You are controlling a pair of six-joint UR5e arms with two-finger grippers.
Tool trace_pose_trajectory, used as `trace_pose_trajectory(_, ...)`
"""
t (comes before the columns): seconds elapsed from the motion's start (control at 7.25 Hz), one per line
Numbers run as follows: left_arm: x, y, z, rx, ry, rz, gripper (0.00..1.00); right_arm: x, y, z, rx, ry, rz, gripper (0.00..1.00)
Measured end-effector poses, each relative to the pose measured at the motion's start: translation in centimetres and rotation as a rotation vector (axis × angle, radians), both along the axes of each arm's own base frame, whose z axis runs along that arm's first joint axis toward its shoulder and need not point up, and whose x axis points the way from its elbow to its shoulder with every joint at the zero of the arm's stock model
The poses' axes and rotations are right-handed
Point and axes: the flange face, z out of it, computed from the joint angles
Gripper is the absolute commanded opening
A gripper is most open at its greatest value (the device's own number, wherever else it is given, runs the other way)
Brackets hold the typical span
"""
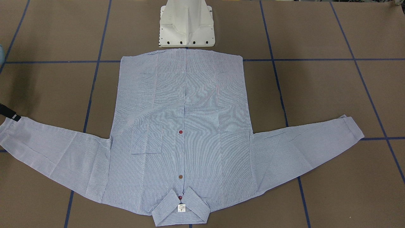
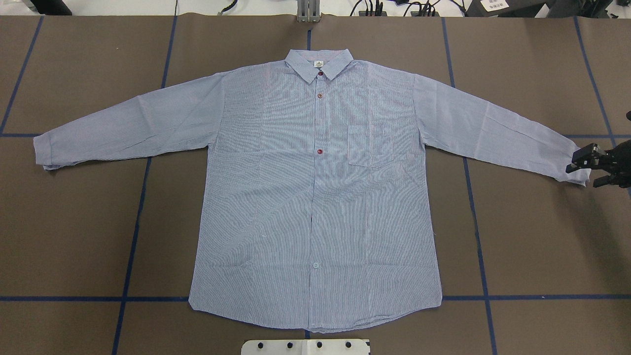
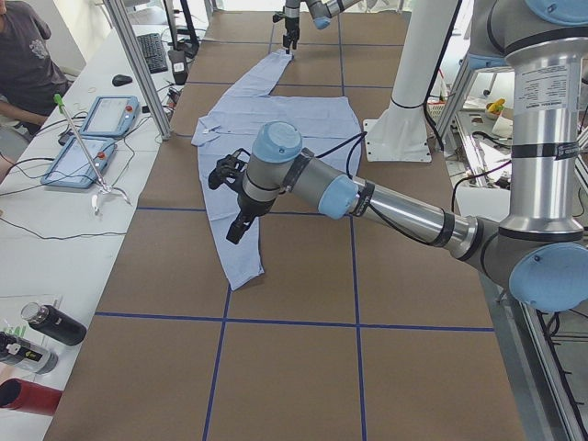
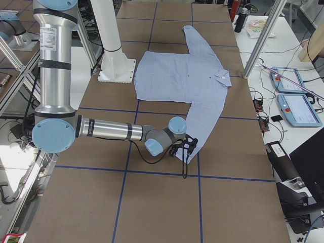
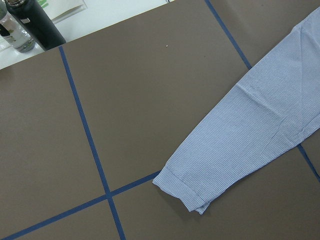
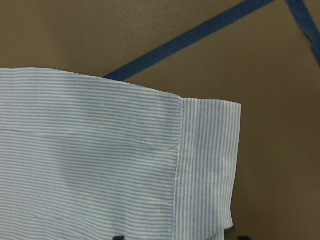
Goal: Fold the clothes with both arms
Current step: 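Lower the right gripper onto the cuff of the sleeve nearest it and grasp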
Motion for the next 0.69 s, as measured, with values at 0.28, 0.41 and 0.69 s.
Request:
trace_pose_trajectory(0.28, 0.00, -0.03, 0.04, -0.001, 0.000, 0.000, 0.99, -0.16, -0.28, 0.65, -0.015, 0.006, 0.004, 0.72)
trace_pose_trajectory(0.41, 0.00, -0.03, 0.05, -0.001, 0.000, 0.000, 0.99, -0.27, -0.52, 0.64, -0.022, 0.006, 0.011, 0.54)
trace_pose_trajectory(0.69, 0.00, -0.08, 0.04, -0.001, 0.000, 0.000, 0.99, -0.34, -0.72, 0.63, -0.027, 0.008, 0.018, 0.00)
